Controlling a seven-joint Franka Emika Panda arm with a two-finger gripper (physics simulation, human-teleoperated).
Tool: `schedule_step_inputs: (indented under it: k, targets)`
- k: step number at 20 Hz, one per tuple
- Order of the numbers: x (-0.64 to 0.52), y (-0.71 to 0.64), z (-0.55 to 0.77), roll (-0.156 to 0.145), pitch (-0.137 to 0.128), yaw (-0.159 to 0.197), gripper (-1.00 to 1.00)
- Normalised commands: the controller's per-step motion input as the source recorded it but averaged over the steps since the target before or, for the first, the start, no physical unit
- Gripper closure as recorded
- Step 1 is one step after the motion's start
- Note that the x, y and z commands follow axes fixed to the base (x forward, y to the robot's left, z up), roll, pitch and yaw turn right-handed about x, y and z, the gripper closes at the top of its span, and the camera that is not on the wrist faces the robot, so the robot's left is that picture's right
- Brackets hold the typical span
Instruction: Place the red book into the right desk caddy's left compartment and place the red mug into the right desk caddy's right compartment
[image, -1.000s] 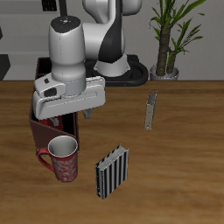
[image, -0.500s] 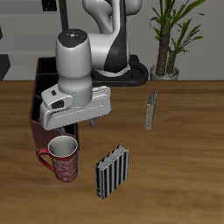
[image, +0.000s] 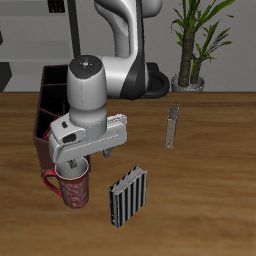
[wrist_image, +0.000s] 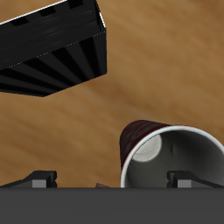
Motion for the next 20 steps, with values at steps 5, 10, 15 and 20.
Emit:
schedule_step_inputs:
  k: [5,10,15,20]
  targets:
    - [-0.02,-0.03,-0.31,0.003,0.053,0.0,-1.0]
    - [-0.06,-0.02,-0.28,-0.036,0.062,0.072,1.0]
    - [-0.08,-0.06,-0.09,-0.018,0.043,0.047,1.0]
    - [0.04,-0.11,0.1,-0.032,-0.023,-0.013,1.0]
